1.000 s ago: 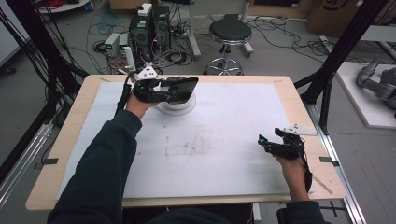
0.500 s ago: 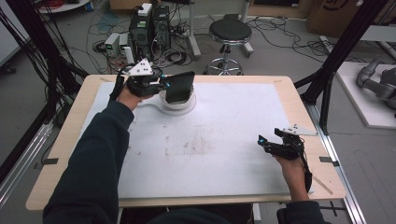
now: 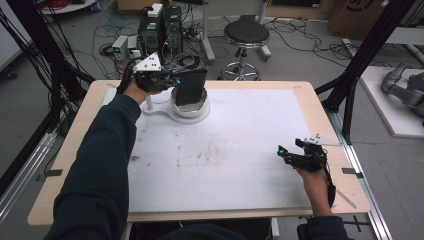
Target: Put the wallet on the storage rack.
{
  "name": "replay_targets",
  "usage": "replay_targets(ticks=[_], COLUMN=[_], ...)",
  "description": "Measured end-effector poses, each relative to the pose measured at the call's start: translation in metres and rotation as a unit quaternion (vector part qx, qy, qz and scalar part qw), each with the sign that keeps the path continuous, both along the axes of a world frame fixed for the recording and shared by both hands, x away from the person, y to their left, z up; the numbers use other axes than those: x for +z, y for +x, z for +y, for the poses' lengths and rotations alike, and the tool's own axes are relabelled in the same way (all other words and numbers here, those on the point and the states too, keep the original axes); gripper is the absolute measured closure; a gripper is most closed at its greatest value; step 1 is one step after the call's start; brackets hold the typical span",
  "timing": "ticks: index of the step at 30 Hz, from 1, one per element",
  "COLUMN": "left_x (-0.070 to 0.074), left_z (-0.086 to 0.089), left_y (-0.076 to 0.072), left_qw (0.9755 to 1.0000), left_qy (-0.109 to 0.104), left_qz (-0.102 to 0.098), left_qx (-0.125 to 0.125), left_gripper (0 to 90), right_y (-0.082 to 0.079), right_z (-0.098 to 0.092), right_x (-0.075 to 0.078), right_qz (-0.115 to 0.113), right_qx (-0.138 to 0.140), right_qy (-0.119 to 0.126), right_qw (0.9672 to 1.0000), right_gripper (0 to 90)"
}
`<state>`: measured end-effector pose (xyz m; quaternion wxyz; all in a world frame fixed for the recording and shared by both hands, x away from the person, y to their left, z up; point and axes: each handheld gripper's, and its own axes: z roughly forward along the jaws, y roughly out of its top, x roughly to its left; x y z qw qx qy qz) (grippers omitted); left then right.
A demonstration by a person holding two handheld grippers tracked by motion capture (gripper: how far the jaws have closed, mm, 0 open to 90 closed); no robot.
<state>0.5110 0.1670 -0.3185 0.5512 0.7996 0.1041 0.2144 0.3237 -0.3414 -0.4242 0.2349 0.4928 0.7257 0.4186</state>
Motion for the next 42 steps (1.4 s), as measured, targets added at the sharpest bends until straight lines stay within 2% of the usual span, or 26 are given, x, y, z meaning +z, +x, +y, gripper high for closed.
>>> replay_targets(ticks=[3, 5, 9, 16, 22, 28, 31, 38, 40, 42], left_x=[-0.005, -0.007, -0.011, -0.018, -0.024, -0.029, -0.032, -0.039, -0.039, -0.038], left_z=[0.003, 0.003, 0.003, 0.005, 0.012, 0.014, 0.015, 0.018, 0.019, 0.018], left_y=[-0.005, -0.009, -0.016, -0.029, -0.043, -0.052, -0.055, -0.064, -0.065, -0.065], left_qw=[0.9996, 0.9991, 0.9980, 0.9968, 0.9964, 0.9965, 0.9960, 0.9946, 0.9943, 0.9938], left_qy=[-0.025, -0.033, -0.045, -0.053, -0.050, -0.037, -0.041, -0.048, -0.042, -0.044], left_qz=[0.015, 0.026, 0.045, 0.061, 0.069, 0.075, 0.079, 0.088, 0.092, 0.093], left_qx=[0.002, 0.003, 0.003, 0.003, 0.002, 0.000, 0.003, 0.029, 0.035, 0.042], left_gripper=[77.1, 76.4, 74.6, 71.7, 70.4, 68.3, 67.3, 62.7, 61.3, 59.7], right_y=[-0.001, -0.002, -0.003, -0.003, -0.004, -0.004, -0.004, -0.004, -0.003, -0.003], right_z=[-0.001, 0.000, 0.001, 0.001, 0.001, 0.002, 0.002, 0.002, 0.003, 0.003], right_x=[0.001, 0.001, 0.002, 0.003, 0.003, 0.003, 0.003, 0.003, 0.003, 0.003], right_qz=[-0.002, -0.002, -0.004, -0.007, -0.009, -0.009, -0.009, -0.008, -0.009, -0.007], right_qx=[-0.002, -0.003, 0.000, 0.000, 0.000, 0.001, 0.001, 0.002, 0.002, 0.002], right_qy=[0.001, 0.002, 0.003, 0.005, 0.006, 0.005, 0.005, 0.005, 0.005, 0.005], right_qw=[1.0000, 1.0000, 1.0000, 1.0000, 0.9999, 0.9999, 0.9999, 1.0000, 0.9999, 1.0000], right_gripper=[21.7, 21.7, 21.7, 21.6, 21.7, 21.7, 21.7, 21.7, 21.7, 21.7])
